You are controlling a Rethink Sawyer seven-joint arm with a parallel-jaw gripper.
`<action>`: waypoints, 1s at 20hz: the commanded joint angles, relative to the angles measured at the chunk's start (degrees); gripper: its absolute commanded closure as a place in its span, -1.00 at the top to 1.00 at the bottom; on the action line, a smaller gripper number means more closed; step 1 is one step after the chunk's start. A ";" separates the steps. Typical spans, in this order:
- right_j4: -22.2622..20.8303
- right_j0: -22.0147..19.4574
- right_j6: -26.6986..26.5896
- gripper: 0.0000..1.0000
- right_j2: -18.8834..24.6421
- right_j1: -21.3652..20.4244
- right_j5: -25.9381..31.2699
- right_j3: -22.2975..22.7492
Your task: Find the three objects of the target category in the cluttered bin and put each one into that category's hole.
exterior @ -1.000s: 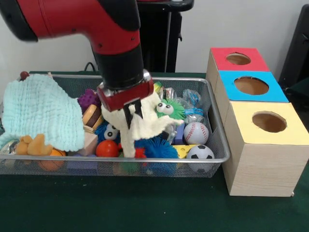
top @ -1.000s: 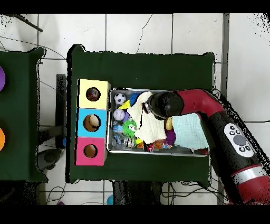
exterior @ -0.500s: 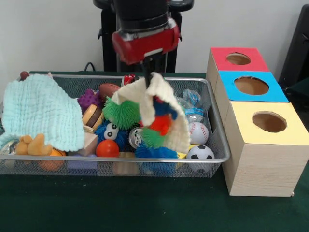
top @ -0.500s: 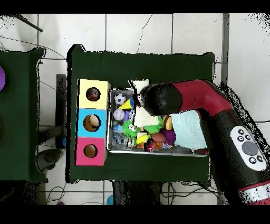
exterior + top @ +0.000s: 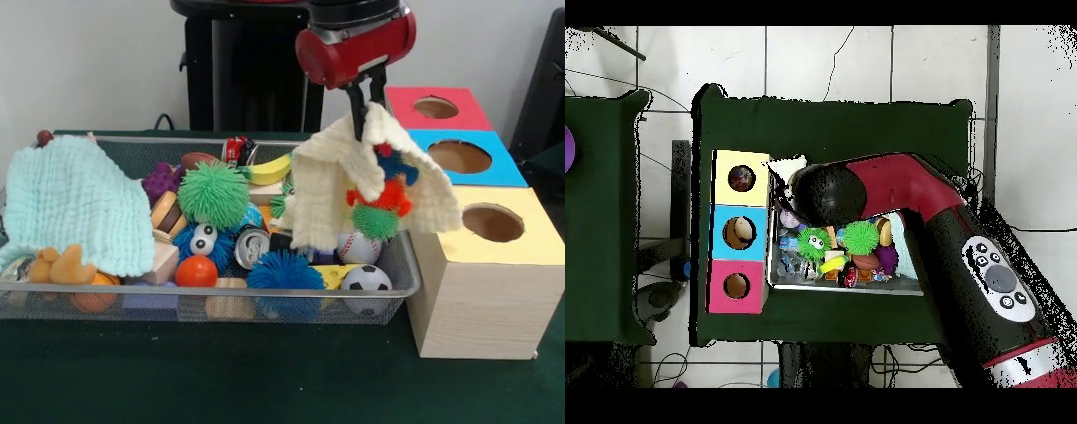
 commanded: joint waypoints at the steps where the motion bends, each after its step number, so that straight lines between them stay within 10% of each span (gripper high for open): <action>1: 1.00 -0.10 3.90 -1.00 -2.09 0.56 -1.96 6.11; 20: -8.14 5.11 3.88 -1.00 -10.63 -0.03 -1.50 2.47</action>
